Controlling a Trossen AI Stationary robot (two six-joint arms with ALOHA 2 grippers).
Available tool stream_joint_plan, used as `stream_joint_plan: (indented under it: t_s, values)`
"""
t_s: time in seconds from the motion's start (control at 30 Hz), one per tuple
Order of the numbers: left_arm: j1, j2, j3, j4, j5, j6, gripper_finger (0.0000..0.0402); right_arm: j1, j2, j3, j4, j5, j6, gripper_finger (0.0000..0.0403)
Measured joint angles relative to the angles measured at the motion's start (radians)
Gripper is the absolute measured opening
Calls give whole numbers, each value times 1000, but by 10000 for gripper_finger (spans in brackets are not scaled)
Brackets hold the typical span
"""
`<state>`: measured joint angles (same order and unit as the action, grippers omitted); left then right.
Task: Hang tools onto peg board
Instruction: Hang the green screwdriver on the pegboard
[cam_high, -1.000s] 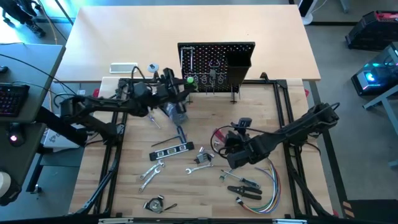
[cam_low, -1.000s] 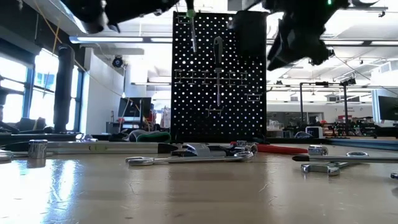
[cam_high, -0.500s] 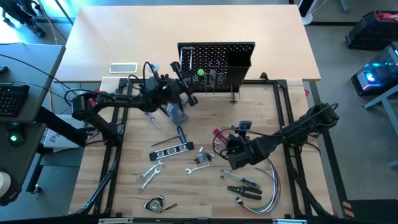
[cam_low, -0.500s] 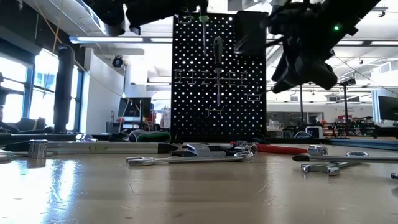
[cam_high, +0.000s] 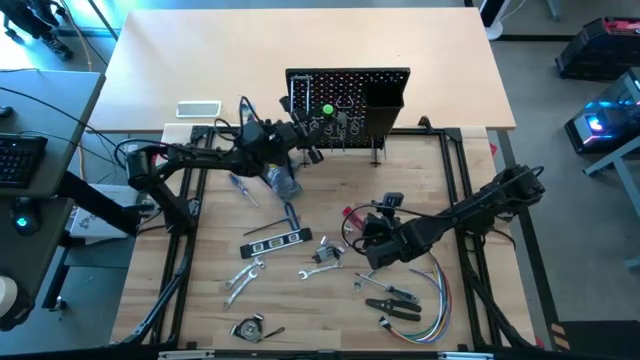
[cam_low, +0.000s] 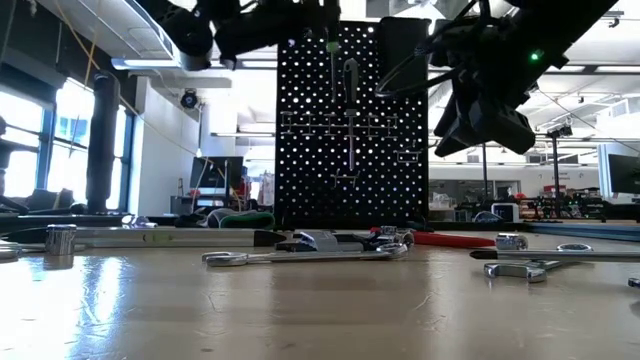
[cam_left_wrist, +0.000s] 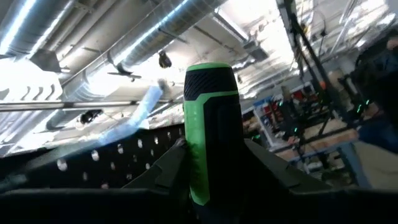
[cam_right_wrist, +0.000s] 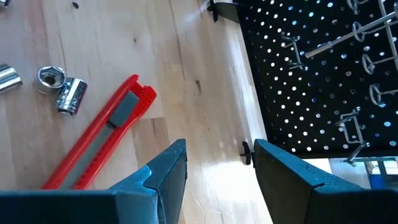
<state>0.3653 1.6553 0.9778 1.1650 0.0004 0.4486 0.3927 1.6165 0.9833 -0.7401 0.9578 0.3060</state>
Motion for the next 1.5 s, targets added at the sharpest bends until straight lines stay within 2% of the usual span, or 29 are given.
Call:
stream_joint_plan:
  t_s: [0.23,0.77,1.07,1.3,1.5]
  values:
    - [-1,5,6,4,-55,23,110,7,0,0,-2,-8,7,176]
    - [4,23,6,-46,-86,34,110,7,0,0,7,-8,7,176]
    - [25,84,6,-1,-94,-27,110,7,0,0,13,-8,9,176]
    - [47,86,6,-28,-112,-94,111,7,0,0,12,-12,8,176]
    - [51,86,6,-69,-117,-134,155,7,0,0,12,-11,8,176]
